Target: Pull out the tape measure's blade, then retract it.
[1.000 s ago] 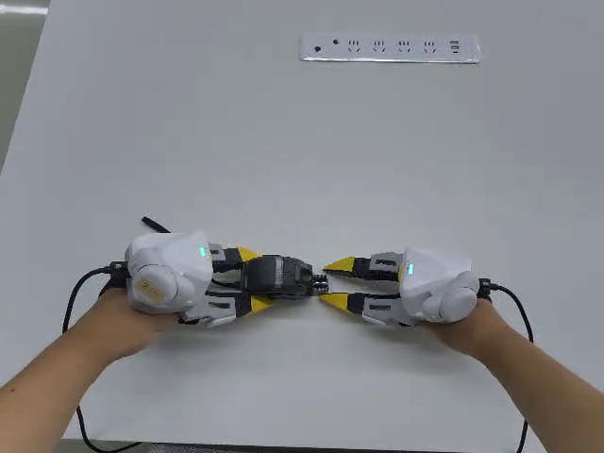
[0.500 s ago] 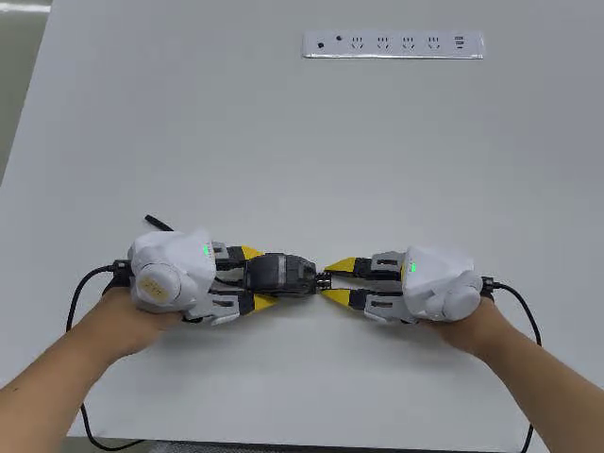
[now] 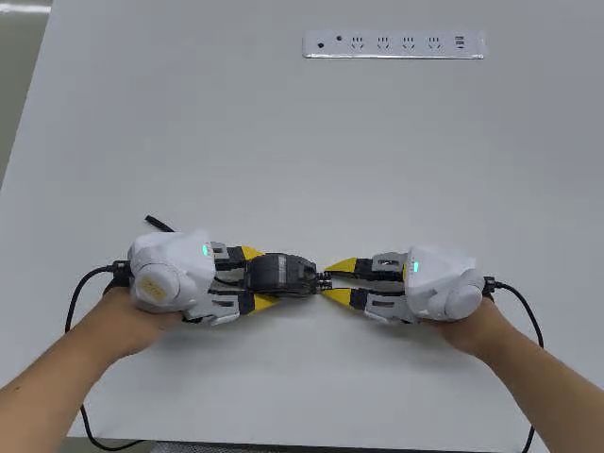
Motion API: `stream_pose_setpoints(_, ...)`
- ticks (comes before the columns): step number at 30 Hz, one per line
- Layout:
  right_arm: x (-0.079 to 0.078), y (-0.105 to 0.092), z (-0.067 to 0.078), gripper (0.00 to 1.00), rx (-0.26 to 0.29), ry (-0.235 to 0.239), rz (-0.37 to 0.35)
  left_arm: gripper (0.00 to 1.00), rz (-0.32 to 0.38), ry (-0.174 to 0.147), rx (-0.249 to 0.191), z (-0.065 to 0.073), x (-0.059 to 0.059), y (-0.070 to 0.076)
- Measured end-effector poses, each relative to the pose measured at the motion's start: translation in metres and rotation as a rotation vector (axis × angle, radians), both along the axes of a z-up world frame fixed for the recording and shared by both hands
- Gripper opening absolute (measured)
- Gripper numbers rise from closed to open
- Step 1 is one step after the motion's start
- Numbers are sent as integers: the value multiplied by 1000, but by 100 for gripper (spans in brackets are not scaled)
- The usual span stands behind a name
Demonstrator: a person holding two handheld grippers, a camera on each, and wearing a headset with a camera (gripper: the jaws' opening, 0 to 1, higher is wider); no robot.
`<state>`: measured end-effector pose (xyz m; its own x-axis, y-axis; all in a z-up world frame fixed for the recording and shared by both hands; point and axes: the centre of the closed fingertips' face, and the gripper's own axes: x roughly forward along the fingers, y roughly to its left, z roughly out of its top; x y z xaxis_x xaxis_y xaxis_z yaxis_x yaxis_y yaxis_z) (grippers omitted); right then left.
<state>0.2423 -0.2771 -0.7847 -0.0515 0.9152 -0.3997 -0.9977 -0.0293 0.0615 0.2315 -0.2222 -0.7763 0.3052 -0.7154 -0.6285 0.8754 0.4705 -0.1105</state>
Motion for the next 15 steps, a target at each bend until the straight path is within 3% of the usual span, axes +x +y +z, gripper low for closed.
stream_pose_setpoints(15,0,-1,1,12,13,22,-7,29,-14,-11,0,-1,0,0)
